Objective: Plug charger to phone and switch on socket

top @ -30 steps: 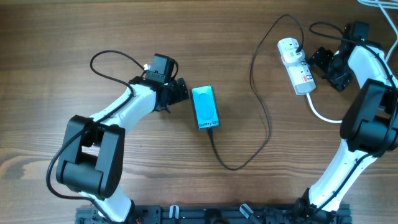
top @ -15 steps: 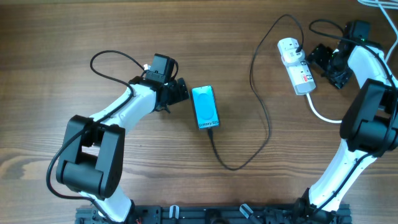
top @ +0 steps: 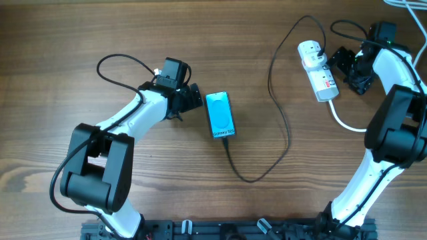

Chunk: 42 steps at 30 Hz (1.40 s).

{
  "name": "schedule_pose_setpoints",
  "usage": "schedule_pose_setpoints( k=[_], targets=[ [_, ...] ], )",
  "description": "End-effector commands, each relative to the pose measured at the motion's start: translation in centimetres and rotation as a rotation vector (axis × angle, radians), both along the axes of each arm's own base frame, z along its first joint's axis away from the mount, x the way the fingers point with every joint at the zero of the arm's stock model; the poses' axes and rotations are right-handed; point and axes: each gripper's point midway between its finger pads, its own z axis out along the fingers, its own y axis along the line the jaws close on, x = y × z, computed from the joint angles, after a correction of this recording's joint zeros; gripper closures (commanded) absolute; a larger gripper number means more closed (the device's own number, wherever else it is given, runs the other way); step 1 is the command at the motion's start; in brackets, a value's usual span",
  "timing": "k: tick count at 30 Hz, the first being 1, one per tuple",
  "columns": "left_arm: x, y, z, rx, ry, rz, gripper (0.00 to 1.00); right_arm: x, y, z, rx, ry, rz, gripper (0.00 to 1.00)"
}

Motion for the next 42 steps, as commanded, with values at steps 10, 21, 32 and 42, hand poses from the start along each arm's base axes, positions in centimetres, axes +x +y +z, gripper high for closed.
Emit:
schedule_pose_setpoints(
  k=[10, 21, 32, 42],
  targets=[
    [-0.2, 0.1, -0.5, 0.002, 0.011, 0.003, 0.0, -0.9, 1.1, -1.3, 0.044, 0.055, 0.013, 0.0],
    [-0.2, 0.1, -0.5, 0.002, 0.011, 0.003, 0.0, -1.2, 1.5, -1.4, 0.064, 0.064, 0.023, 0.0],
    [-0.2, 0.1, -0.5, 0.002, 0.011, 0.003, 0.0, -1.3, 2.3, -1.3, 0.104, 0.06, 0.05, 0.0],
    [-0.2, 0.1, -0.5, 0.002, 0.011, 0.003, 0.0, -3.7, -1.5, -2.0, -0.094, 0.188, -0.103, 0.0]
  ],
)
